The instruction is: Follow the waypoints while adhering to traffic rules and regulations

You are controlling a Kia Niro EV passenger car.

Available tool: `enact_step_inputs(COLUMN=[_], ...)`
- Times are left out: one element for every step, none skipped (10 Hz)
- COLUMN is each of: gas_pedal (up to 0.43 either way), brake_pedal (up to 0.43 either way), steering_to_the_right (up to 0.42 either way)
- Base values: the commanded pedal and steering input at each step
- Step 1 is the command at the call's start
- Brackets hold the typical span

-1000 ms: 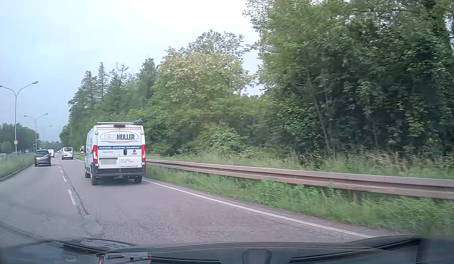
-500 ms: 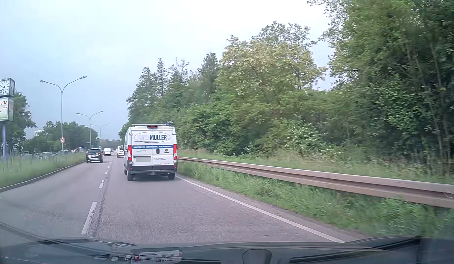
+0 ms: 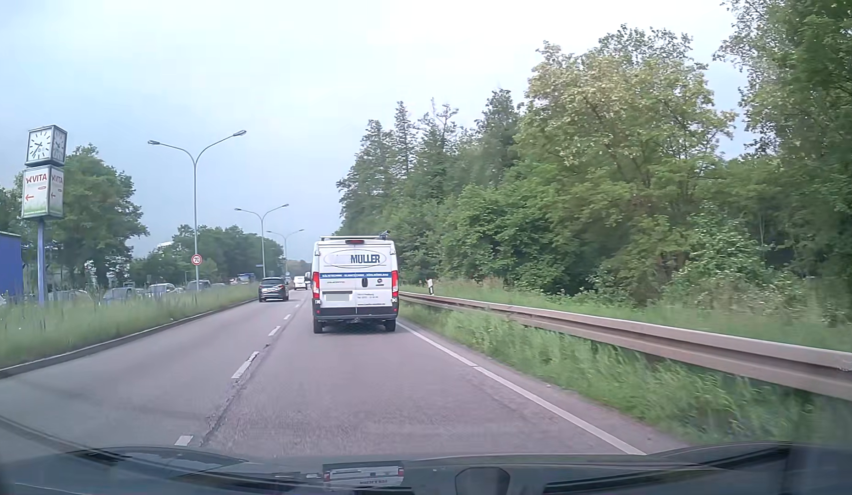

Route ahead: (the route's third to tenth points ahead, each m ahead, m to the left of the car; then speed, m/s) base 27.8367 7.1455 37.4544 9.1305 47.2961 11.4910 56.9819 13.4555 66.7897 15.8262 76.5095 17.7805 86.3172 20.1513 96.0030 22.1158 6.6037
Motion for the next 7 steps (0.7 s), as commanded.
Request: enact_step_inputs(gas_pedal=[0.177, 0.189, 0.197, 0.197, 0.197, 0.197, 0.197], brake_pedal=[0.000, 0.000, 0.000, 0.000, 0.000, 0.000, 0.000], steering_to_the_right=[-0.188, -0.168, -0.147, -0.133, -0.114, -0.095, -0.079])
